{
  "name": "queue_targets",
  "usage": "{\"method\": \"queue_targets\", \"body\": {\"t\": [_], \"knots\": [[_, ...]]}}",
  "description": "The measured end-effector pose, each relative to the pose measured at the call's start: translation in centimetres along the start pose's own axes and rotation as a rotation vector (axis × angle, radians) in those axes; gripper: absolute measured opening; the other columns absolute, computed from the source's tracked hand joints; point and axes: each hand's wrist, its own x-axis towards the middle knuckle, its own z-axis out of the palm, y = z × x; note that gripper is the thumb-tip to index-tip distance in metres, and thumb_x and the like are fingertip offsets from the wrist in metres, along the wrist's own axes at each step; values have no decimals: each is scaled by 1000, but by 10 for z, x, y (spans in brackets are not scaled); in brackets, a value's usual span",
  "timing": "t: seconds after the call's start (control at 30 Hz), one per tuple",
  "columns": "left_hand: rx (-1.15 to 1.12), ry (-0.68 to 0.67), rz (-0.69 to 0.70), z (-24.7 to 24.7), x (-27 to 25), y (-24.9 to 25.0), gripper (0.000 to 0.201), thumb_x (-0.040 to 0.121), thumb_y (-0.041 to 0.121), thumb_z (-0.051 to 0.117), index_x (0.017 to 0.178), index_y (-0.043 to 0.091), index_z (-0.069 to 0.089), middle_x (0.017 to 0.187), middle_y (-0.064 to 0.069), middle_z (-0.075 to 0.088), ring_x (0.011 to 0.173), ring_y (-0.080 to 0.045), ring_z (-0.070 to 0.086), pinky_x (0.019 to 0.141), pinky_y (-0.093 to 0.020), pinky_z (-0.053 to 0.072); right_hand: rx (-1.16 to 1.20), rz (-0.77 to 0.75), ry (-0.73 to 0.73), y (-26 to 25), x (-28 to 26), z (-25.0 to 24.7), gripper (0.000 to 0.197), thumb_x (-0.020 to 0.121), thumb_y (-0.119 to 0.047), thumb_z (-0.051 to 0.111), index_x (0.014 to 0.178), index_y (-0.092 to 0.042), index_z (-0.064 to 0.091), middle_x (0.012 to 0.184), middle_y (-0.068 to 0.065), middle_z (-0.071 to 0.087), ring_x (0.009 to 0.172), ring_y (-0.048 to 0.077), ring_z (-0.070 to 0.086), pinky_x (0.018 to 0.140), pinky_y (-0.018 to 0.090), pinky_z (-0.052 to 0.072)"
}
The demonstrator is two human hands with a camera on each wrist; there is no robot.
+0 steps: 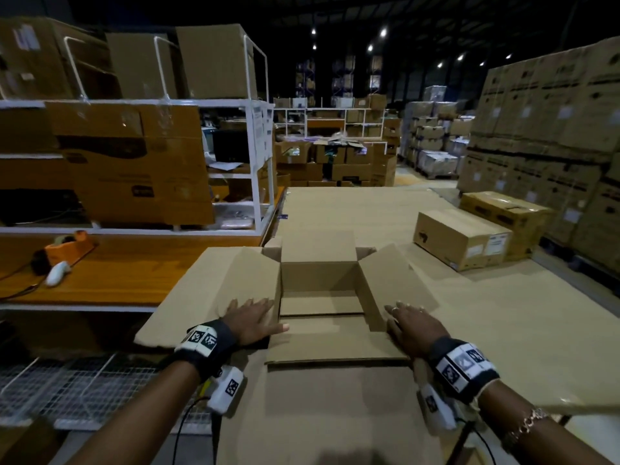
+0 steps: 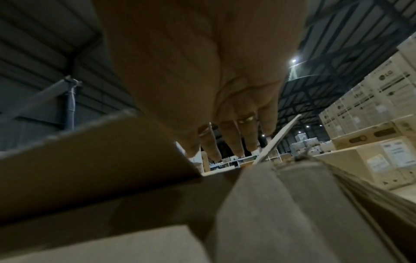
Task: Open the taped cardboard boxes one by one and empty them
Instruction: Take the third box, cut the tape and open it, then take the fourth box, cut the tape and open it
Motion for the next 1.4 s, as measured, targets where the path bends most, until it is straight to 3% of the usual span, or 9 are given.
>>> {"method": "queue_targets", "body": {"t": [0.13, 0.27, 0.4, 0.57, 0.73, 0.97, 1.07, 1.2, 1.4], "knots": [[27, 108, 77, -17, -15, 28, 101, 77, 88, 37, 158, 31, 16, 165, 0, 25, 149, -24, 27, 120, -49, 21, 10, -87, 125, -12, -21, -3, 53, 104, -49, 32, 151, -26, 35, 152, 2, 45, 129, 20, 53, 110, 39, 39], [96, 236, 247, -26, -34, 65, 89, 86, 80, 42, 157, 33, 16, 161, 0, 34, 138, -21, 45, 111, -44, 39, 78, -134, 261, -13, -40, -11, 56, 97, -60, 40, 144, -30, 47, 114, -8, 71, 92, 10, 67, 82, 31, 54], [119, 362, 385, -25, -54, 121, 74, 92, 70, 47, 152, 30, 31, 150, 1, 45, 128, -21, 49, 105, -38, 41, 155, -176, 385, 8, -58, -20, 57, 93, -58, 51, 141, -26, 54, 98, -9, 74, 83, 11, 67, 71, 28, 52], [115, 472, 578, -11, -42, 197, 63, 90, 60, 56, 141, 24, 46, 131, -2, 49, 111, -24, 53, 89, -35, 44, 192, -154, 485, 62, -81, -27, 52, 90, -52, 62, 135, -25, 61, 112, -7, 74, 97, 15, 69, 75, 29, 53], [70, 493, 648, 9, -11, 297, 64, 90, 54, 58, 144, 26, 39, 139, -2, 43, 116, -24, 51, 94, -39, 45, 255, -40, 530, 150, -113, -29, 49, 89, -51, 67, 130, -26, 65, 120, -10, 71, 105, 11, 68, 84, 26, 53], [-135, 419, 645, 47, 26, 432, 62, 89, 56, 59, 142, 28, 43, 129, 2, 50, 110, -22, 58, 87, -38, 51, 430, 93, 590, 280, -154, -19, 51, 87, -47, 71, 132, -25, 64, 122, -8, 70, 109, 11, 67, 87, 28, 56], [-225, 389, 641, 58, 39, 481, 59, 88, 53, 63, 139, 27, 49, 125, 3, 55, 102, -19, 61, 82, -34, 51, 523, 123, 618, 328, -162, -8, 52, 87, -54, 62, 130, -25, 64, 114, -7, 68, 101, 13, 67, 82, 31, 56], [-339, 353, 640, 75, 59, 527, 55, 87, 48, 69, 135, 28, 53, 119, 4, 57, 95, -11, 63, 79, -33, 54, 605, 174, 569, 369, -165, 7, 55, 88, -52, 65, 137, -27, 57, 116, -9, 50, 100, 9, 59, 81, 35, 57], [-413, 369, 609, 81, 111, 569, 57, 85, 48, 73, 135, 29, 53, 122, 6, 54, 99, -9, 61, 80, -33, 56, 605, 209, 503, 422, -137, 7, 67, 87, -60, 61, 145, -31, 46, 132, -9, 44, 110, 13, 57, 88, 36, 55]]}}
